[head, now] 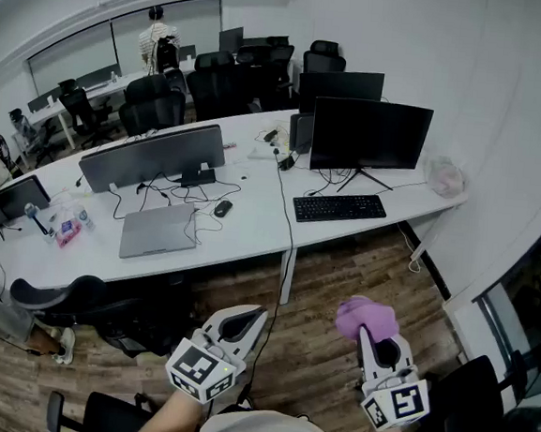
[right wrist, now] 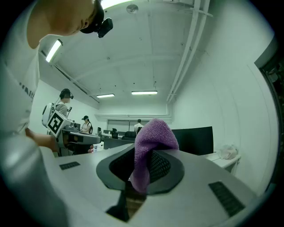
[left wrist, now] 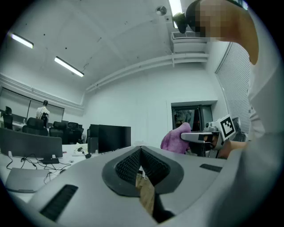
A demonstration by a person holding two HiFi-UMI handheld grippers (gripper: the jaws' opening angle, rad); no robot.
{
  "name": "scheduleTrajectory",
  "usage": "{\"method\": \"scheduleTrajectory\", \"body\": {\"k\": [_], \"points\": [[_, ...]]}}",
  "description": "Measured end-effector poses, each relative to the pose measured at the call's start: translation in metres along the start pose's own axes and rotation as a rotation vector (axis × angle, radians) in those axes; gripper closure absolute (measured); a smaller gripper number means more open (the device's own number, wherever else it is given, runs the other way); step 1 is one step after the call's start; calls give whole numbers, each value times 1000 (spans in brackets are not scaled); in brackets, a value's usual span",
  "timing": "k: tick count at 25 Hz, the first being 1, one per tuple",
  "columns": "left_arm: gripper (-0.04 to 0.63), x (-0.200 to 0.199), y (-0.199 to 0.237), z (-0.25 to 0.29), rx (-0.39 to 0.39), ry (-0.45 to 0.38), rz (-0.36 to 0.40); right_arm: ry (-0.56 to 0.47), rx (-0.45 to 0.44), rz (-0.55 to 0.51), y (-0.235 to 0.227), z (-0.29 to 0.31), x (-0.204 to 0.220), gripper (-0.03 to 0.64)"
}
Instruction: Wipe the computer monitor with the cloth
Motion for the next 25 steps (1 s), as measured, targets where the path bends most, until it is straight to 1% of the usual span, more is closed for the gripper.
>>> {"method": "scheduleTrajectory", "body": {"k": [11, 18, 21, 25], "points": [[591, 3, -5, -1, 8, 8, -9, 8, 3, 1, 2, -6, 1, 554], [591, 1, -12, 2, 9, 9, -11, -12, -24, 24, 0, -9, -3, 554], [591, 0, -18, 8, 6, 12, -10, -18, -30, 22, -6, -14, -2, 554], [591, -1, -33, 26, 8, 18, 0, -24, -24, 40, -29, -24, 0, 554]]}}
Point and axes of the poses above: the fingertips, and each gripper's own axes: z forward along the fingers, y to its left, x out of its underside, the point moved 9 cm from there along -z, backward along the fingers, and after that the axes turned 10 degrees about x, right-handed, at the moved point
